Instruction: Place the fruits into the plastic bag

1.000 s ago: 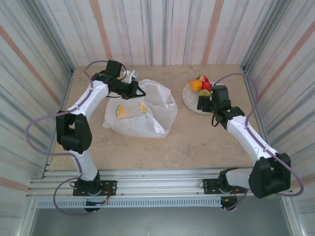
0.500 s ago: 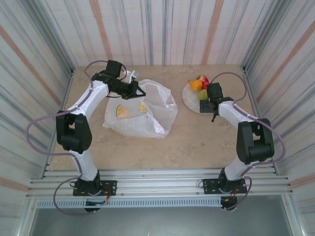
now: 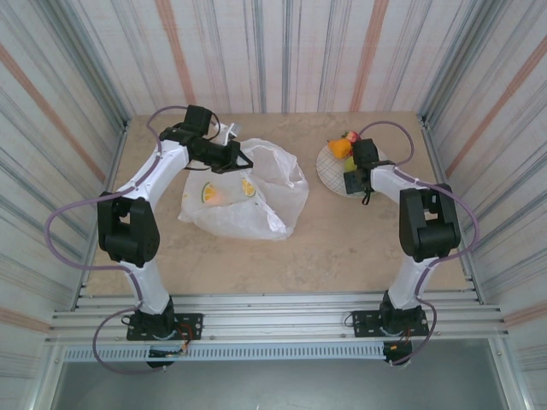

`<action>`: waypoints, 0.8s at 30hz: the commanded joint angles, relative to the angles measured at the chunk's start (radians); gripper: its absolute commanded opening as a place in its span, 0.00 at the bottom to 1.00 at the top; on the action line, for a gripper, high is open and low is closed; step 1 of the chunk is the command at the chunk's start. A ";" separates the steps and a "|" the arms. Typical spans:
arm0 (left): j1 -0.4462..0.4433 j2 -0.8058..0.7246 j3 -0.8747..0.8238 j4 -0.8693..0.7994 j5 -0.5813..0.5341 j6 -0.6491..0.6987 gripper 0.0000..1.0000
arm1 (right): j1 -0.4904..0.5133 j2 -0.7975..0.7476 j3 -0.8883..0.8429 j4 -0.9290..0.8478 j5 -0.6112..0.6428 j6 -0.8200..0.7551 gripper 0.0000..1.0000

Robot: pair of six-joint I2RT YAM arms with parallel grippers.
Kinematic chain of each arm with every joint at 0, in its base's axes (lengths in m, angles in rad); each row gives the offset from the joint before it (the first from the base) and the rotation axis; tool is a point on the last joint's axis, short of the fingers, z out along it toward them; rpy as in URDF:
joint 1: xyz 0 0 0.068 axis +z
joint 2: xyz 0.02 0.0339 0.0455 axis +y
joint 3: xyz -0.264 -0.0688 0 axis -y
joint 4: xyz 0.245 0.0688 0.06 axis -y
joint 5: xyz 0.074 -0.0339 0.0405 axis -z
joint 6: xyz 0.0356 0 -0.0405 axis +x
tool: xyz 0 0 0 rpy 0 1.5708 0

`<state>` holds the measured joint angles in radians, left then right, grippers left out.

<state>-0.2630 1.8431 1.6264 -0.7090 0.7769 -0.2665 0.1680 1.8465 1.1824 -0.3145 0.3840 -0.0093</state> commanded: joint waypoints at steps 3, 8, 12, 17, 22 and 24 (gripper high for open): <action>-0.001 -0.051 -0.010 -0.007 0.013 0.000 0.00 | -0.011 0.047 0.053 -0.004 0.020 -0.043 0.90; 0.000 -0.051 -0.008 -0.009 0.015 -0.001 0.00 | -0.013 0.079 0.080 -0.009 0.033 -0.056 0.82; -0.001 -0.051 -0.008 -0.009 0.013 0.001 0.00 | -0.013 0.078 0.083 -0.021 0.023 -0.052 0.75; -0.001 -0.051 -0.008 -0.010 0.015 0.000 0.00 | -0.008 0.043 0.063 -0.029 0.024 -0.036 0.68; -0.001 -0.053 -0.008 -0.010 0.015 0.001 0.00 | 0.007 -0.035 0.013 -0.042 0.039 -0.007 0.65; -0.001 -0.054 -0.009 -0.010 0.015 0.001 0.00 | 0.020 -0.080 -0.012 -0.049 0.045 0.008 0.63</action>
<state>-0.2630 1.8420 1.6264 -0.7090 0.7773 -0.2661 0.1703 1.8526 1.1988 -0.3290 0.4015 -0.0338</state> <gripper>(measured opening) 0.048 0.675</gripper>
